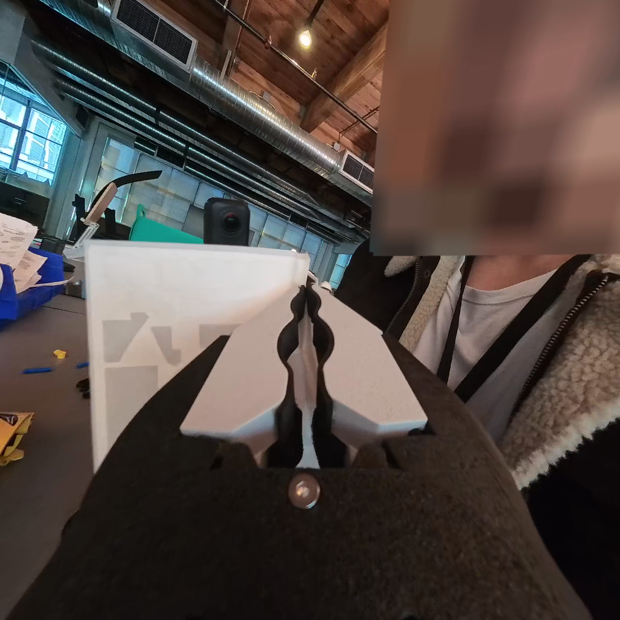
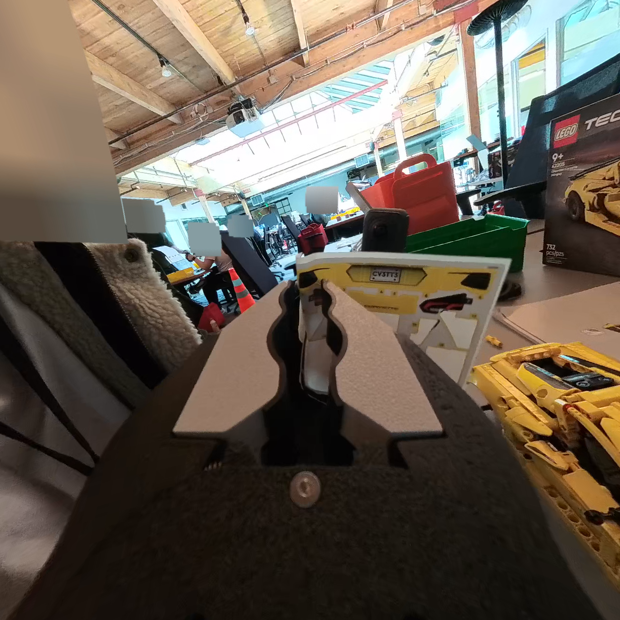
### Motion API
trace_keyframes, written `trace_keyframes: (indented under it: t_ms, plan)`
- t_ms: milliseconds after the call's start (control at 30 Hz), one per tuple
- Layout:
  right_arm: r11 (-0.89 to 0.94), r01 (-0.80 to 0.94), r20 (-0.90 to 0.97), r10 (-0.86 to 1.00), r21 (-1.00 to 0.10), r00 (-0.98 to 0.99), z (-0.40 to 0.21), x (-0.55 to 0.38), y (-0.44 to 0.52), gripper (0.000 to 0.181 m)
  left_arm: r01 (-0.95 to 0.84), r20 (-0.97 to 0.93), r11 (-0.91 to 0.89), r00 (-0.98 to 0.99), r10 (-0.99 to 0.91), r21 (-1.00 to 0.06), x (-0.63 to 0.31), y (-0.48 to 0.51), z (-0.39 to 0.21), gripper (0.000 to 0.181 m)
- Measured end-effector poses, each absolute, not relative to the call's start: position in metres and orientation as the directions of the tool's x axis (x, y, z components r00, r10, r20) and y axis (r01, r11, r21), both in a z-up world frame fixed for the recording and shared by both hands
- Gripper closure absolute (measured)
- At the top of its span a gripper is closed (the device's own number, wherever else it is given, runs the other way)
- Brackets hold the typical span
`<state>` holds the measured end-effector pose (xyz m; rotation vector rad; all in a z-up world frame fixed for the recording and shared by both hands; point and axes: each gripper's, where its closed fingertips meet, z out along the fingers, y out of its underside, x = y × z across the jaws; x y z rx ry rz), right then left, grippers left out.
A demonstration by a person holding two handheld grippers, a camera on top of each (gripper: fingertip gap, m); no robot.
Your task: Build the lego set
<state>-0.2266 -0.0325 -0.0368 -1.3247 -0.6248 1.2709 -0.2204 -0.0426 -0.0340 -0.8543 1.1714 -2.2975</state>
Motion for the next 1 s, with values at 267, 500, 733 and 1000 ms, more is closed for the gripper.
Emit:
trace_keyframes:
  t_ms: [267,500,733,1000]
  plan:
    - [-0.268,-0.349,-0.355,0.910,-0.898,0.213,-0.037,-0.224,-0.034,0.173,0.086,0.332,-0.552,-0.719,-0.611,-0.829,-0.220,-0.043,-0.035,0.181]
    - [-0.277,-0.363,-0.369,0.903,-0.890,0.217,-0.039,-0.219,-0.031,0.176,0.093,0.337,-0.548,-0.699,-0.630,-0.831,-0.219,-0.039,-0.036,0.181]
    - [-0.281,-0.373,-0.382,0.895,-0.884,0.232,-0.040,-0.212,-0.027,0.181,0.111,0.345,-0.552,-0.676,-0.652,-0.826,-0.218,-0.032,-0.037,0.181]
    - [-0.267,-0.399,-0.393,0.877,-0.877,0.275,-0.040,-0.199,-0.019,0.181,0.149,0.371,-0.566,-0.617,-0.694,-0.811,-0.217,-0.015,-0.038,0.181]
